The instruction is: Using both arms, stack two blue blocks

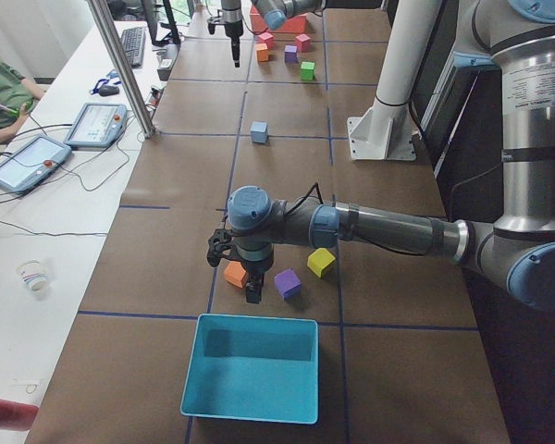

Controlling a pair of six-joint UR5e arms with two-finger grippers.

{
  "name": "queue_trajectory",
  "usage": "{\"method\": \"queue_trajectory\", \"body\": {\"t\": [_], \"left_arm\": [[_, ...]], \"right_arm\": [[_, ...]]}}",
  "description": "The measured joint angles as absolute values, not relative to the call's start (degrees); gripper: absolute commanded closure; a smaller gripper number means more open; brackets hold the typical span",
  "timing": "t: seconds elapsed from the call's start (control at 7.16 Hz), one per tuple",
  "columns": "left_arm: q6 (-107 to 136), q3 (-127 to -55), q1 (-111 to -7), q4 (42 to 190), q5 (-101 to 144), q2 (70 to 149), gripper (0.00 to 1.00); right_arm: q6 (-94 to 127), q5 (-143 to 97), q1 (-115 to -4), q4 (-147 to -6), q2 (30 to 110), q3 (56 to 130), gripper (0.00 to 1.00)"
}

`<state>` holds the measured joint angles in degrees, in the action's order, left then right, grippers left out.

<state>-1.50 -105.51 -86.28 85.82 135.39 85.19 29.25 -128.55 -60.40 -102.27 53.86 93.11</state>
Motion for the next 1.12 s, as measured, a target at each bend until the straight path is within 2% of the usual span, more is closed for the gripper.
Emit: {"method": "queue_trajectory", "body": {"t": [0.42,0.7,1.12], "left_arm": [[1.8,-105.8,-85.2,87.6,137.5,89.0,0.00],[7.2,-106.1,-80.2,96.1,137.9,89.2,0.00],[18.2,-105.9,-69.5,100.9,136.1,92.4,0.00]], "right_arm": [[-5.1,-132.6,-75.7,-101.8,73.3,96.8,0.01],[-21.6,-133.5,-85.3,-101.5,85.2,97.4,0.01],[-22.5,-134.8,-91.7,-100.9,95.5,102.4,0.01]]}}
